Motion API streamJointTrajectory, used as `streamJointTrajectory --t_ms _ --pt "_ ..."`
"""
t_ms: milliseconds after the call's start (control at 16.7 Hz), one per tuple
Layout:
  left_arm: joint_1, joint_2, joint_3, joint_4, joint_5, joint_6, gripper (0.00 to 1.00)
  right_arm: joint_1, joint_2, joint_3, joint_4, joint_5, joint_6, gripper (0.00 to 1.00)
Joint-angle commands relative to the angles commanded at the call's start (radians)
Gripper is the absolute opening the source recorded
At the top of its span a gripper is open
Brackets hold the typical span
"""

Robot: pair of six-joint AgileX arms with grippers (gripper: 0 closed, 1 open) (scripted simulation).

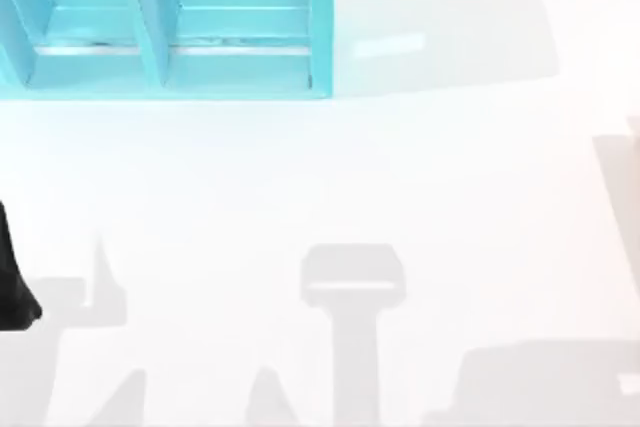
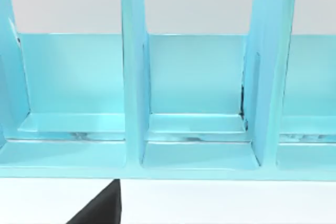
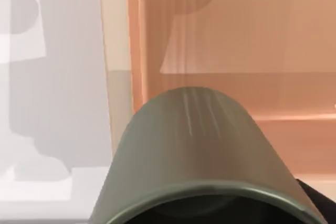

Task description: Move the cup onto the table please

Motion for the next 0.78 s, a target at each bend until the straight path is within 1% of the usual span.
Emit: streamJointTrajectory --t_ms 120,300,480,780 --pt "0.000 0.000 0.000 0.000 0.000 0.000 1.00 0.013 0.009 0.013 0.000 0.001 0.013 0.00" --pt "0.000 0.000 0.000 0.000 0.000 0.000 1.00 0.110 0.071 0.089 -0.001 0.009 0.110 0.00" --pt "0.000 0.000 0.000 0.000 0.000 0.000 1.00 0.284 0.176 0.202 -0.006 0.016 0.280 0.00" --pt "0.000 0.000 0.000 0.000 0.000 0.000 1.00 0.641 0.377 0.391 -0.010 0.019 0.636 0.00"
